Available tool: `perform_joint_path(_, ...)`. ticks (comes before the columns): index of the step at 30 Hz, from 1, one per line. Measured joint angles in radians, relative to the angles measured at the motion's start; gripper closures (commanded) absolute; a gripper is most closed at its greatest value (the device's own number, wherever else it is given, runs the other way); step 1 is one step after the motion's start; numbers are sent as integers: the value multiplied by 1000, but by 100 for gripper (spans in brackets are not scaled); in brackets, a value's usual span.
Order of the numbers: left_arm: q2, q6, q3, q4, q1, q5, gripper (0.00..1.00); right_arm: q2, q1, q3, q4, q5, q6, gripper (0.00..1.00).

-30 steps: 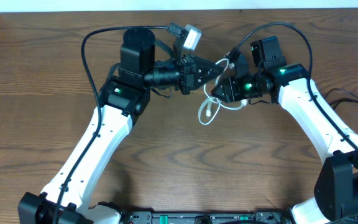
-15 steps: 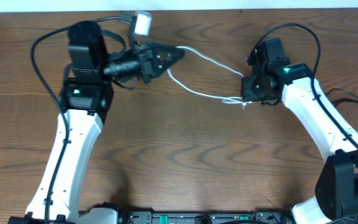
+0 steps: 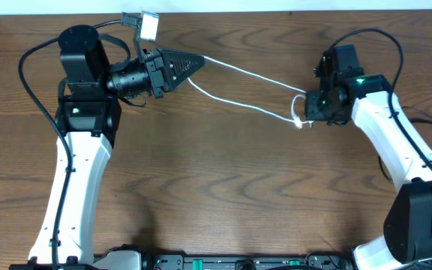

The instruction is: Untangle cables

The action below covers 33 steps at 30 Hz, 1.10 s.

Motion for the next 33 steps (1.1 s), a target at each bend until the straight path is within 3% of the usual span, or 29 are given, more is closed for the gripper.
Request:
perform_joint_path(16, 0, 0, 0, -35, 2, 0, 92, 0, -55, 0, -13, 21, 0, 56)
perform_joint_path(21, 0, 6, 0, -50, 14, 0, 92, 0, -84, 0, -31, 118, 6, 56)
perform_joint_path(25, -1, 56, 0, -181, 15, -43, 92, 0, -117, 0, -40, 166, 10, 56)
perform_joint_path(30, -1, 147, 0, -399, 14, -225, 92, 0, -135, 0, -44, 173, 10, 56)
perform_joint_path(33, -1, 187, 0, -455, 12, -314, 92, 0, -136, 0, -43, 171, 10, 56)
